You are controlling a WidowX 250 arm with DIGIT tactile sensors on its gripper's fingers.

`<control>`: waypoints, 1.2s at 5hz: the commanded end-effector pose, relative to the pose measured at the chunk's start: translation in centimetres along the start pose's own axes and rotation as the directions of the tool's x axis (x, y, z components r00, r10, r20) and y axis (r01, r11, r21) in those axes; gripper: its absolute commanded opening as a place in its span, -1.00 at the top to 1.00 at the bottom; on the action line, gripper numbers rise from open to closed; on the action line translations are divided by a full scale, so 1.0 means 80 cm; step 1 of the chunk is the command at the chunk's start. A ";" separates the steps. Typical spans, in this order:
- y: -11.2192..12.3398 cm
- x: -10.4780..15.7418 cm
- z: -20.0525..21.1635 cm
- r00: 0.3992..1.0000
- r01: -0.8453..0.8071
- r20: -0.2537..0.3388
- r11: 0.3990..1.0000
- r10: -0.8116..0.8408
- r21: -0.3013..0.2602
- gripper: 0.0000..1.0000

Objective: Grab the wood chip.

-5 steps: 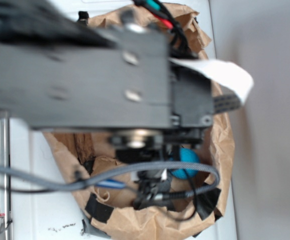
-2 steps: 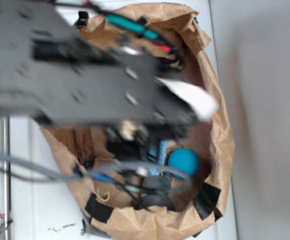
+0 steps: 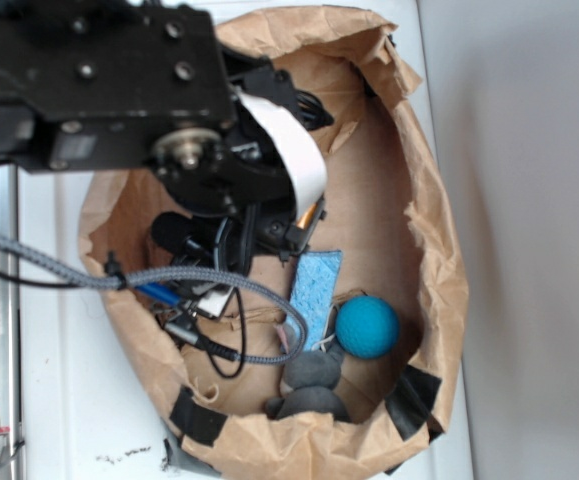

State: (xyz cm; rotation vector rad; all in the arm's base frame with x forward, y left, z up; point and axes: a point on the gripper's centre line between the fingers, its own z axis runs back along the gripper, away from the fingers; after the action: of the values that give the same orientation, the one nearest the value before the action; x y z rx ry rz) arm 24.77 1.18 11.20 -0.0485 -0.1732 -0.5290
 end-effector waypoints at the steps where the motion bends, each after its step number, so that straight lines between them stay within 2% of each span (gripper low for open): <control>1: 0.009 0.005 0.014 0.999 -0.003 0.039 0.999 0.002 0.032 -1.00; 2: -0.003 -0.005 -0.019 0.988 0.153 0.035 0.988 -0.153 0.013 -1.00; 3: 0.005 -0.013 -0.035 0.983 0.185 0.013 0.983 -0.185 0.011 -1.00; 4: 0.002 -0.019 -0.063 0.970 0.239 -0.041 0.971 -0.239 -0.006 -1.00; 5: -0.006 -0.020 -0.079 0.953 0.275 -0.096 0.953 -0.287 -0.125 -1.00; 6: -0.019 -0.025 -0.070 0.936 0.319 -0.089 0.927 -0.341 -0.198 -1.00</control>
State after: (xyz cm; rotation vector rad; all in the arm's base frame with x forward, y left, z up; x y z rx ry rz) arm 22.34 0.36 4.06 -0.1911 0.0362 -0.8596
